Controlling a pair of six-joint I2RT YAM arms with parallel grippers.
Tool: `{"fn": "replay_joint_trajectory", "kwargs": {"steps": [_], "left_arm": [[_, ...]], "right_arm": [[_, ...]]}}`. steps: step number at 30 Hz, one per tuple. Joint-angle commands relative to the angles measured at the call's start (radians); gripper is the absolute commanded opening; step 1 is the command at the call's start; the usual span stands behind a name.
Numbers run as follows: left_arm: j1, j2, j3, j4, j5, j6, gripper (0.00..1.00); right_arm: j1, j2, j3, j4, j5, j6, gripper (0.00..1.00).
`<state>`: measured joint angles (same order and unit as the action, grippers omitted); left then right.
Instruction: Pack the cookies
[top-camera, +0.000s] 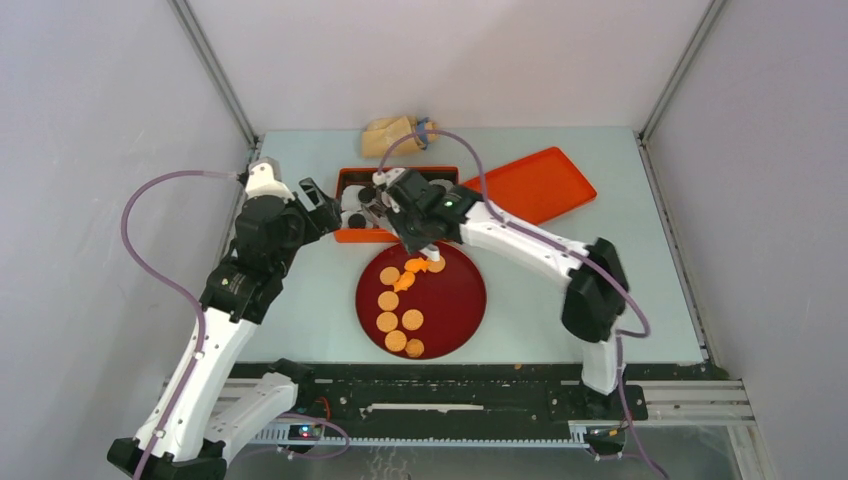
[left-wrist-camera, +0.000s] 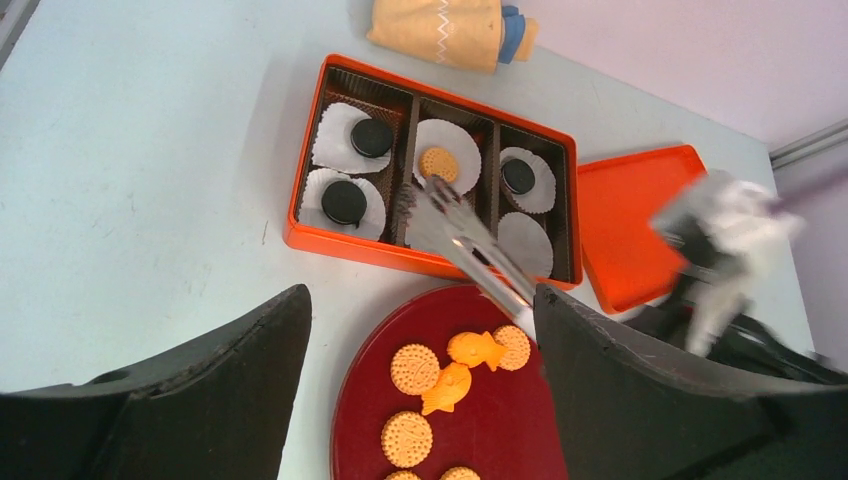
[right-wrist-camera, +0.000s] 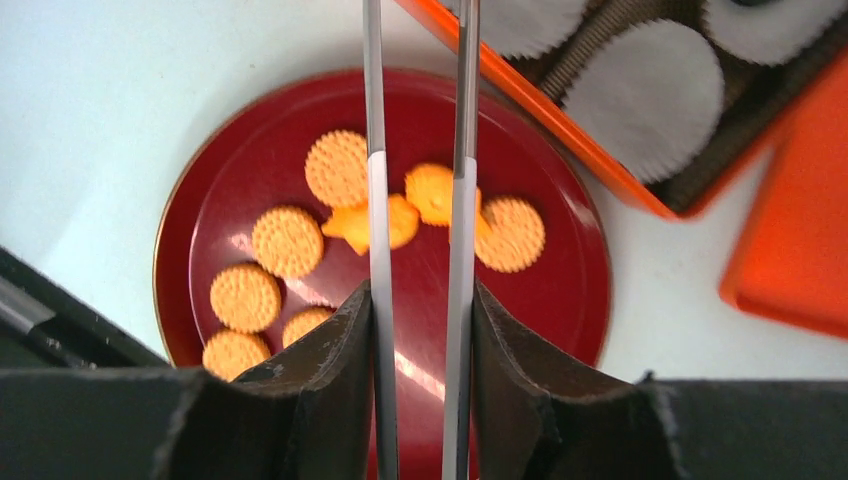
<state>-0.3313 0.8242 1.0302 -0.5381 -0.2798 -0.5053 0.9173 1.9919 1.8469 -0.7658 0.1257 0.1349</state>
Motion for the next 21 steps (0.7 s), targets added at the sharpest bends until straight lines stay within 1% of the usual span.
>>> {"fn": "replay_joint_trajectory", "kwargs": {"steps": [1, 2, 5, 7, 9, 15, 21], "left_arm": [[0.008, -0.012, 0.009, 0.030, 0.040, 0.006, 0.86], [0.008, -0.009, 0.005, 0.034, 0.049, 0.002, 0.86], [0.008, -0.002, -0.007, 0.050, 0.077, -0.009, 0.86], [0.007, 0.006, -0.012, 0.057, 0.098, -0.017, 0.86], [0.007, 0.014, -0.014, 0.068, 0.114, -0.023, 0.86], [0.008, 0.036, -0.017, 0.092, 0.167, -0.037, 0.86], [0.008, 0.031, -0.014, 0.103, 0.198, -0.038, 0.86]], "right_arm": [[0.026, -0.280, -0.129, 0.041, 0.080, 0.026, 0.41], [0.045, -0.350, -0.193, 0.053, 0.094, 0.031, 0.41], [0.087, -0.488, -0.343, 0.045, 0.141, 0.081, 0.42], [0.108, -0.559, -0.431, 0.005, 0.151, 0.123, 0.43], [0.125, -0.606, -0.481, -0.048, 0.156, 0.170, 0.43], [0.181, -0.690, -0.643, -0.107, 0.190, 0.295, 0.48], [0.188, -0.703, -0.751, -0.119, 0.208, 0.358, 0.49]]}}
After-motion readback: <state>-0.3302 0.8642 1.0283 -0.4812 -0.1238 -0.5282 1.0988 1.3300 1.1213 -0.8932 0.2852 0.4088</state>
